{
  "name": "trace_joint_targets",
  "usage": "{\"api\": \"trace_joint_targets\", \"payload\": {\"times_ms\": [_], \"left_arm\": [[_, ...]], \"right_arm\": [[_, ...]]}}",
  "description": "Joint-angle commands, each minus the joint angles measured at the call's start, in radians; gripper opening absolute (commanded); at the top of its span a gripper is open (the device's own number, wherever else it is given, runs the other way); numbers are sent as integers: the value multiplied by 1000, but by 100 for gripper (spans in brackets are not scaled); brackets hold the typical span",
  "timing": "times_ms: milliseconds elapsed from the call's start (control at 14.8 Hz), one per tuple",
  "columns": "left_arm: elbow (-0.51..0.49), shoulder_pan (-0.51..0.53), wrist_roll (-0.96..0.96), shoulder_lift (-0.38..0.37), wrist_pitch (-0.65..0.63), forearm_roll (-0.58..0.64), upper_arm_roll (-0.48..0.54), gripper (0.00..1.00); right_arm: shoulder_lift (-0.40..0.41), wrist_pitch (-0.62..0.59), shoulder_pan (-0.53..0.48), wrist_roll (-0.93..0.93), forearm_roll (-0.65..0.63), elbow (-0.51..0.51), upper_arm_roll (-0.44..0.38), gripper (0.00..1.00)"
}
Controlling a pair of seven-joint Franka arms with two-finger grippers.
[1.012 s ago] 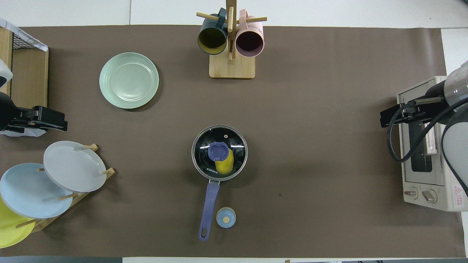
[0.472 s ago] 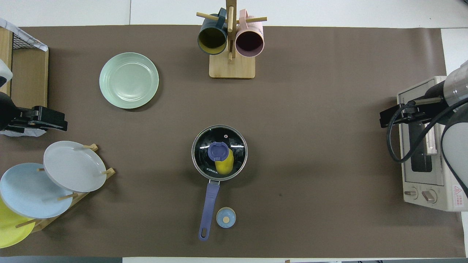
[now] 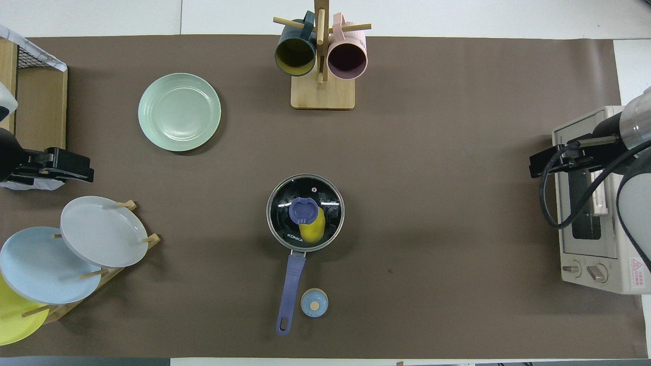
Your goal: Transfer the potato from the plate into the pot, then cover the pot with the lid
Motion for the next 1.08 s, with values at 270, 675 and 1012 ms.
{"api": "trace_joint_targets", "payload": {"times_ms": [270,675,1012], "left_arm": [[-7,13,-6,-10,-6,7,-8,100],[-7,13,-6,-10,-6,7,-8,100],[-7,13,-6,-10,-6,7,-8,100]], "right_arm": [[-18,-8,-15,-1,3,-11,12,100],[-19,4,-15,0,3,-12,12,100],[-21,-7,-14,-1,3,-17,12,100]]}}
